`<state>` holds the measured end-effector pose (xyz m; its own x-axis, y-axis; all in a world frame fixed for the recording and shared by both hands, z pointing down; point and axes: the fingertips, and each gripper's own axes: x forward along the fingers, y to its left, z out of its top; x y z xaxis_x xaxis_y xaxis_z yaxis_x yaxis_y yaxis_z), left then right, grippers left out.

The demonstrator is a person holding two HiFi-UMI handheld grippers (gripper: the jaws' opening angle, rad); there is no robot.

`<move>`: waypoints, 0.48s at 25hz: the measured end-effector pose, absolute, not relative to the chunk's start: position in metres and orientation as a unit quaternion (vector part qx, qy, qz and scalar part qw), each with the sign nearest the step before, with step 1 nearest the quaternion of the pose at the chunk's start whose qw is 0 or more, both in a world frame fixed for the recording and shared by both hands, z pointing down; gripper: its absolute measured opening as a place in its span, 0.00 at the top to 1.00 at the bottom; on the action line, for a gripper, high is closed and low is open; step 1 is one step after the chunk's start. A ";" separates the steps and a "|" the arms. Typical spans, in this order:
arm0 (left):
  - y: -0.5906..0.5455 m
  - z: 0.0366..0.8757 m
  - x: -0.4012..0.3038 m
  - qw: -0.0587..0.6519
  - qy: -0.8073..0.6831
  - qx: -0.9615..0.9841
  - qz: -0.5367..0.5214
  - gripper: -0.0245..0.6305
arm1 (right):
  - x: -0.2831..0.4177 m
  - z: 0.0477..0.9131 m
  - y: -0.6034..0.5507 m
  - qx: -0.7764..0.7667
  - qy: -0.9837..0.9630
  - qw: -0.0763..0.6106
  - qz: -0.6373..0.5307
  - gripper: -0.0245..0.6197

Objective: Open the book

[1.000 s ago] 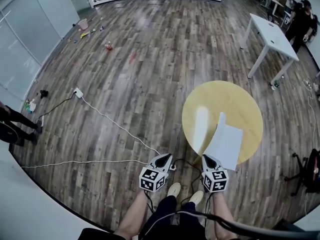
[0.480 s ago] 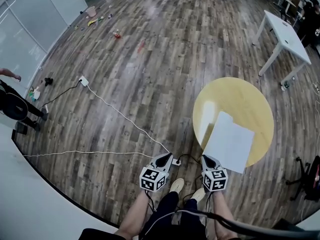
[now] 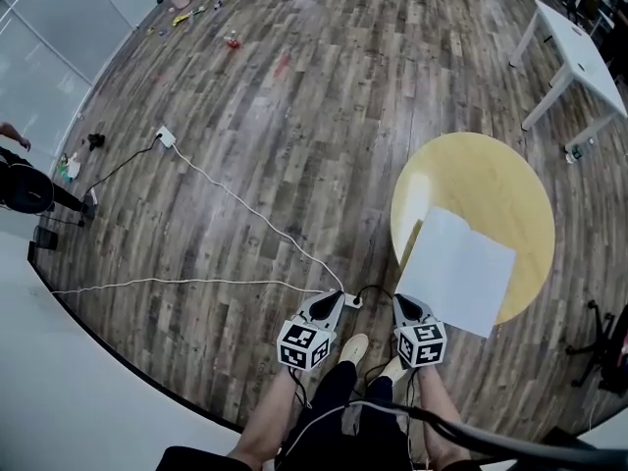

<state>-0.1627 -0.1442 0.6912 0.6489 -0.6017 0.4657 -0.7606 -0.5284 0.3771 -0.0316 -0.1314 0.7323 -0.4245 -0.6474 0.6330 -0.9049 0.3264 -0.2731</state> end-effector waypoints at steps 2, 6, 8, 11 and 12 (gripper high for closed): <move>-0.144 0.694 -0.166 0.286 -0.396 0.861 0.142 0.96 | -0.036 0.738 -0.132 0.488 -0.787 0.215 0.310 0.96; -0.142 0.701 -0.169 0.294 -0.399 0.856 0.145 0.96 | -0.043 0.748 -0.133 0.479 -0.788 0.224 0.316 0.96; -0.140 0.705 -0.169 0.297 -0.398 0.856 0.146 0.96 | -0.045 0.753 -0.133 0.476 -0.788 0.228 0.318 0.96; -0.138 0.710 -0.170 0.303 -0.396 0.854 0.148 0.96 | -0.045 0.758 -0.132 0.475 -0.785 0.233 0.322 0.96; -0.138 0.712 -0.170 0.304 -0.396 0.853 0.148 0.96 | -0.045 0.761 -0.132 0.474 -0.785 0.234 0.323 0.96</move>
<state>-0.1704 -0.1380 0.7117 0.6421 -0.5858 0.4945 -0.7665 -0.5008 0.4021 -0.0447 -0.1319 0.7605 -0.4410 -0.5939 0.6729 -0.8955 0.3416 -0.2853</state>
